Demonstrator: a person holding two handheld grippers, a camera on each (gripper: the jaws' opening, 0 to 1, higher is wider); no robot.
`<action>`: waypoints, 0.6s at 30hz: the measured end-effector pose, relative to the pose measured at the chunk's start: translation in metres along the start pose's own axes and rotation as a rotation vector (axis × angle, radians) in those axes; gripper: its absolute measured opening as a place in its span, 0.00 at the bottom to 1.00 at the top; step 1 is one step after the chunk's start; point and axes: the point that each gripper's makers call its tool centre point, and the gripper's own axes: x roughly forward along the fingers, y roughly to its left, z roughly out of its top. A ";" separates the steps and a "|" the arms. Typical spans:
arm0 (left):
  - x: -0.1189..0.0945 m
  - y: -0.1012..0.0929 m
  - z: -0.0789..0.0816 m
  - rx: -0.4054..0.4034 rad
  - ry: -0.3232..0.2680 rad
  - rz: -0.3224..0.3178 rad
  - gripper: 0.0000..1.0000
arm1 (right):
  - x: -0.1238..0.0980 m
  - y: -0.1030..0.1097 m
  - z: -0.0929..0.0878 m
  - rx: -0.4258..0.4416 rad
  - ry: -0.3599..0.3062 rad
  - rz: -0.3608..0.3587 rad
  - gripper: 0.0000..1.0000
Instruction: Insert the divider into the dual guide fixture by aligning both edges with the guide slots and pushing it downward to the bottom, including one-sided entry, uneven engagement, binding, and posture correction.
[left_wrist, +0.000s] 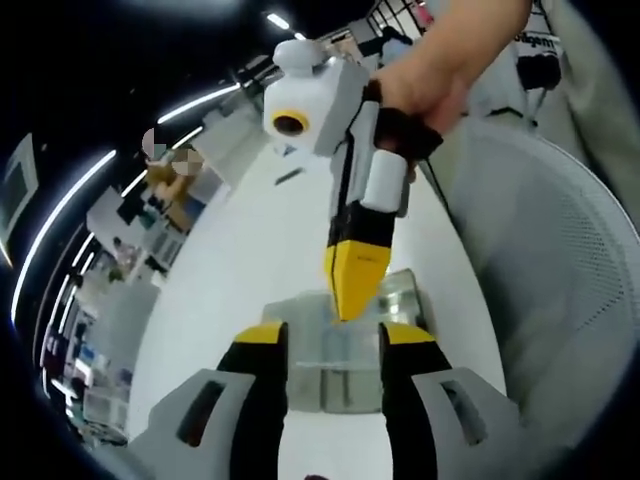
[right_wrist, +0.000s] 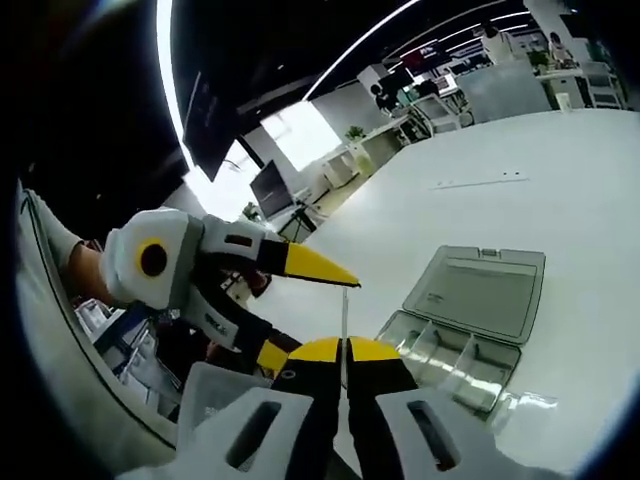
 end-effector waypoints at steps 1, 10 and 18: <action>0.000 0.000 0.000 -0.004 0.000 -0.002 0.35 | 0.000 0.000 -0.001 -0.001 0.003 0.001 0.00; -0.002 -0.003 -0.004 -0.053 0.000 -0.052 0.35 | -0.002 -0.001 -0.005 -0.044 0.021 0.006 0.00; -0.006 -0.001 -0.004 -0.112 -0.014 -0.085 0.34 | -0.003 -0.001 -0.009 -0.109 0.046 0.014 0.00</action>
